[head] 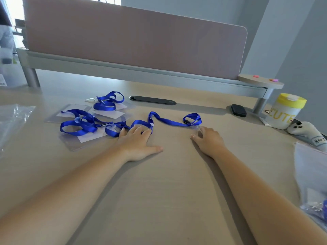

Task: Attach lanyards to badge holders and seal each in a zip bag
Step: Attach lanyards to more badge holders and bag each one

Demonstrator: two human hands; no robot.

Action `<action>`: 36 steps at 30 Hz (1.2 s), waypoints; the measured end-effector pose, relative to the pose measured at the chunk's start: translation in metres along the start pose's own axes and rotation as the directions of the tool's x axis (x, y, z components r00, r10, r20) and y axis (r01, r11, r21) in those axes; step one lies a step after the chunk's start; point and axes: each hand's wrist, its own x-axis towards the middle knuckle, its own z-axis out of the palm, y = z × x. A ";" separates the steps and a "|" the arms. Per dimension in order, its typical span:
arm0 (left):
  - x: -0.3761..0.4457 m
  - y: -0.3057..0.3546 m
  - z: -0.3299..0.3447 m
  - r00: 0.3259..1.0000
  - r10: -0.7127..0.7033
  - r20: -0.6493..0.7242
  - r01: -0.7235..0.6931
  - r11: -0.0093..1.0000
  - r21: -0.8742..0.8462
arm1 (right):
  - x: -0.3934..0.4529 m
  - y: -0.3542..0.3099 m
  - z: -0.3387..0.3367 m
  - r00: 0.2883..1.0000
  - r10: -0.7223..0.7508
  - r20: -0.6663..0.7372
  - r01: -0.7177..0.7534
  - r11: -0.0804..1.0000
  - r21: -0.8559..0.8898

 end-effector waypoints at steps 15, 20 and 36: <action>0.009 -0.001 0.002 1.000 0.005 -0.026 -0.006 1.000 -0.026 | 0.007 -0.001 -0.002 0.987 0.024 -0.158 0.000 0.989 0.147; 0.007 -0.004 0.004 0.995 0.023 -0.098 -0.029 0.998 -0.056 | -0.019 0.000 -0.012 0.986 0.039 -0.165 0.045 0.878 0.477; -0.052 -0.006 -0.007 0.975 0.029 -0.221 -0.059 0.989 -0.132 | -0.092 -0.039 -0.046 0.972 -0.031 -0.232 0.188 0.695 0.694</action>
